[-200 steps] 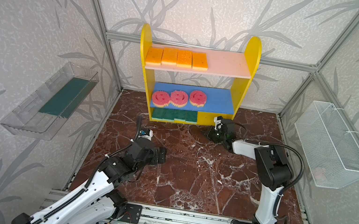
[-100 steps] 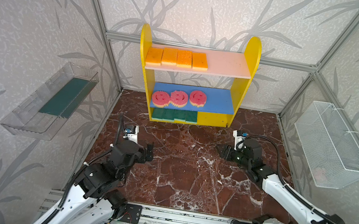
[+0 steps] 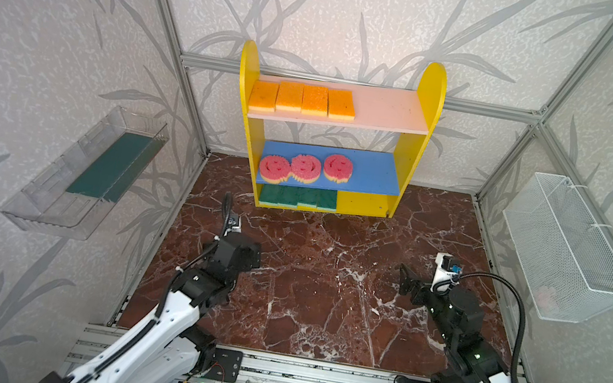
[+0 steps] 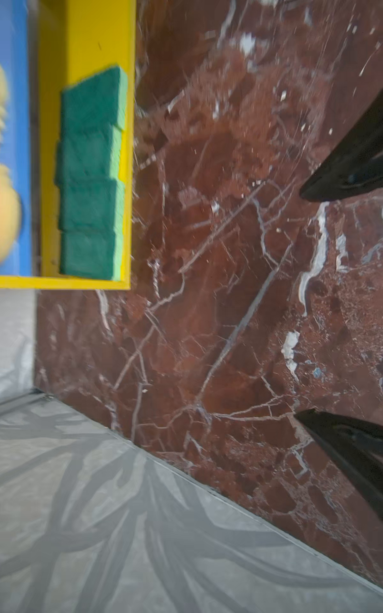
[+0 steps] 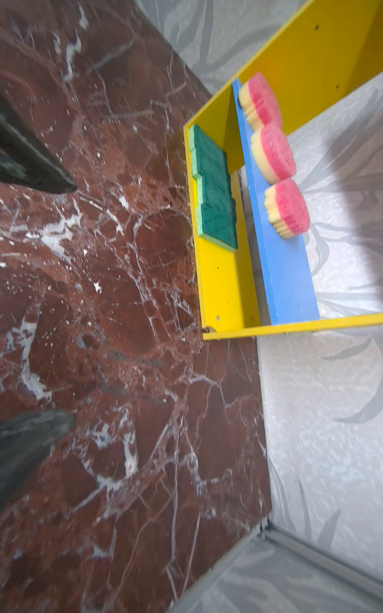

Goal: Place and organize the cleaning sponges onto the shelf

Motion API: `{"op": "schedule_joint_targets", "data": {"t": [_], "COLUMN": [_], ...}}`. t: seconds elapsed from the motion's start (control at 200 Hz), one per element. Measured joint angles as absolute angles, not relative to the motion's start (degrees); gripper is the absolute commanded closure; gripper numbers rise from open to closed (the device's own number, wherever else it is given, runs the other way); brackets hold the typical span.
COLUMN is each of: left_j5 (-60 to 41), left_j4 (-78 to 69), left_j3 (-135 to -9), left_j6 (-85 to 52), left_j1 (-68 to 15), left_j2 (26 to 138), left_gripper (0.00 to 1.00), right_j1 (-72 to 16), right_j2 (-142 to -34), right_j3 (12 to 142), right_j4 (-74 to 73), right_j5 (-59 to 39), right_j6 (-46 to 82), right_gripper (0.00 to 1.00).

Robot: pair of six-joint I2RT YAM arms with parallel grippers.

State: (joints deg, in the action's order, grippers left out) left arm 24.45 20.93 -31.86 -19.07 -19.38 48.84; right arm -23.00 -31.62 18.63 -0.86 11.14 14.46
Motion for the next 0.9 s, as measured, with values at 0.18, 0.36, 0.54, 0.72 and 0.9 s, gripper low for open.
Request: {"op": "schedule_joint_targets", "data": {"t": [0.18, 0.36, 0.54, 0.72, 0.9], "left_j5": [25.47, 28.84, 30.09, 28.08, 26.74], "left_j4": [13.08, 2.33, -10.2, -22.92, -34.24], "left_j3": [-32.75, -34.54, -34.02, -31.7, -29.54], "left_j6": [-17.69, -14.85, -10.41, -6.79, -4.6], "left_j1": [-12.21, -9.21, -6.5, -4.78, -4.05], "left_j2": [59.94, 72.25, 82.32, 85.32, 88.09], "left_gripper": [0.01, 0.01, 0.01, 0.01, 0.01], "right_j1": [-19.51, -17.69, -15.66, -15.14, -14.04], "right_j2": [-42.54, -51.48, -65.19, -73.47, -79.26], "right_j3": [16.62, 16.64, 16.75, 15.81, 12.27], "right_j4": [-7.97, -15.81, -27.55, -36.29, -55.02], "right_j5": [17.21, 20.95, 24.03, 27.05, 28.91], "right_j6": [12.12, 8.64, 5.39, 3.27, -0.4], "right_gripper": [0.01, 0.01, 0.01, 0.01, 0.01]}}
